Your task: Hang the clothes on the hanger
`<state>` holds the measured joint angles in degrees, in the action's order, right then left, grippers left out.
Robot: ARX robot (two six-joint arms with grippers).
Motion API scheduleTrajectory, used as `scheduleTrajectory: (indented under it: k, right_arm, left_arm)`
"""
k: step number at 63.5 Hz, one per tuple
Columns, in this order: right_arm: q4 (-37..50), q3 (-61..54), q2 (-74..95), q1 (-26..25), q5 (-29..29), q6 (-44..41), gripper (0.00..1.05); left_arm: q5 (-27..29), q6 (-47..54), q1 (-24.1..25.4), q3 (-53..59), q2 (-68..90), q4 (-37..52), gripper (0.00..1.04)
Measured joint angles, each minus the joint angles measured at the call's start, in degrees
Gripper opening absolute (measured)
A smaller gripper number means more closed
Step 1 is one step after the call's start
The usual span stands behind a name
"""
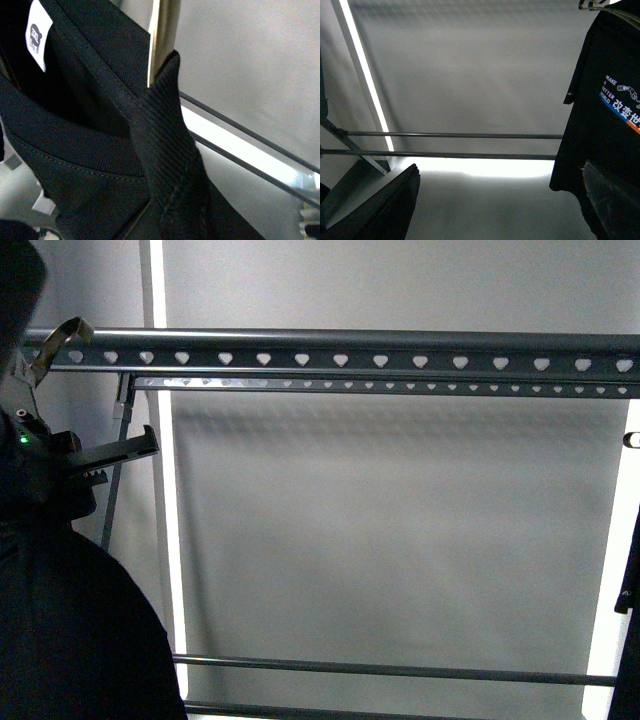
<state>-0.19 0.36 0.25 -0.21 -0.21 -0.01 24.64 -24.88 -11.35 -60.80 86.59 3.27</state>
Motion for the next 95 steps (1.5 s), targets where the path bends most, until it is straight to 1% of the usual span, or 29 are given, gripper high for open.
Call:
scheduleTrajectory:
  k: [8,9,13,15,17,18,27,35,36,38,40,44,45,48,55,60,64,65,67,68,71,74,76,79,80,82,83,89,95]
  right_arm:
    - [0.0,0.0,0.0,0.0,0.0,0.0,0.97]
    - [0.0,0.0,0.0,0.0,0.0,0.0,0.97]
    - [0.0,0.0,0.0,0.0,0.0,0.0,0.97]
    - [0.0,0.0,0.0,0.0,0.0,0.0,0.97]
    - [0.0,0.0,0.0,0.0,0.0,0.0,0.97]
    - [0.0,0.0,0.0,0.0,0.0,0.0,0.97]
    - [0.0,0.0,0.0,0.0,0.0,0.0,0.97]
    - [0.0,0.0,0.0,0.0,0.0,0.0,0.97]
    - [0.0,0.0,0.0,0.0,0.0,0.0,0.97]
    - [0.0,0.0,0.0,0.0,0.0,0.0,0.97]
    - [0.0,0.0,0.0,0.0,0.0,0.0,0.97]
    - [0.0,0.0,0.0,0.0,0.0,0.0,0.97]
    - [0.0,0.0,0.0,0.0,0.0,0.0,0.97]
    - [0.0,0.0,0.0,0.0,0.0,0.0,0.97]
    - [0.0,0.0,0.0,0.0,0.0,0.0,0.97]
    - [0.0,0.0,0.0,0.0,0.0,0.0,0.97]
    - [0.0,0.0,0.0,0.0,0.0,0.0,0.97]
    - [0.0,0.0,0.0,0.0,0.0,0.0,0.97]
    - [0.0,0.0,0.0,0.0,0.0,0.0,0.97]
    - [0.0,0.0,0.0,0.0,0.0,0.0,0.97]
    - [0.0,0.0,0.0,0.0,0.0,0.0,0.97]
    - [0.0,0.0,0.0,0.0,0.0,0.0,0.97]
    - [0.0,0.0,0.0,0.0,0.0,0.0,0.97]
    - [0.0,0.0,0.0,0.0,0.0,0.0,0.97]
    - [0.0,0.0,0.0,0.0,0.0,0.0,0.97]
    - [0.0,0.0,0.0,0.0,0.0,0.0,0.97]
    - [0.0,0.0,0.0,0.0,0.0,0.0,0.97]
    - [0.0,0.0,0.0,0.0,0.0,0.0,0.97]
    - [0.0,0.0,0.0,0.0,0.0,0.0,0.97]
  left_arm:
    - [-9.8,6.7,0.8,6.1,-4.9,6.6,0.04]
    - [-12.3,8.4,1.0,7.3,-6.1,7.9,0.04]
    - [-17.6,12.3,1.6,9.2,-8.2,9.6,0.04]
    - [-21.9,14.5,2.0,9.7,-9.3,9.6,0.04]
    - [-23.8,15.9,2.3,9.9,-9.8,9.5,0.04]
    - [-27.1,17.6,2.6,10.0,-10.2,9.5,0.04]
    - [-44.6,24.1,5.7,9.9,-10.3,8.9,0.04]
    - [-63.5,31.4,9.6,7.0,-7.5,6.1,0.04]
    - [-64.4,31.8,9.9,6.8,-7.3,5.9,0.04]
    - [-70.5,34.7,11.0,5.5,-6.4,4.3,0.04]
    - [-77.4,39.9,12.5,3.7,-5.2,1.4,0.04]
    - [-85.2,46.5,14.1,0.1,-3.1,-4.7,0.04]
    - [-88.0,50.5,14.6,-1.7,-2.2,-7.8,0.04]
    - [-92.6,56.0,15.4,-5.6,-0.2,-14.1,0.04]
    - [-98.3,67.9,16.0,-14.0,4.3,-27.1,0.04]
    - [-100.1,79.0,15.7,-22.6,8.8,-41.7,0.04]
    - [-100.1,87.0,15.1,-29.7,12.7,-54.1,0.04]
    - [-100.1,90.5,14.7,-32.5,14.2,-59.0,0.04]
    - [-100.0,91.3,14.6,-33.8,15.0,-61.3,0.04]
    - [-99.9,94.2,14.1,-37.1,16.8,-66.9,0.04]
    - [-98.9,99.1,13.2,-40.2,18.8,-72.0,0.04]
    - [-97.5,100.3,12.0,-43.1,20.3,-76.1,0.04]
    - [-97.2,100.4,11.4,-43.6,20.7,-76.0,0.04]
    - [-97.2,101.0,10.1,-42.4,20.0,-70.1,0.04]
    - [-96.9,101.0,9.6,-40.8,19.2,-64.8,0.04]
    - [-96.6,100.5,9.2,-38.9,18.2,-59.4,0.04]
    - [-96.4,99.7,8.8,-37.2,17.4,-54.1,0.04]
    - [-96.5,94.1,7.8,-33.9,15.4,-38.6,0.04]
    - [-97.4,90.6,7.8,-33.6,14.9,-33.2,0.04]
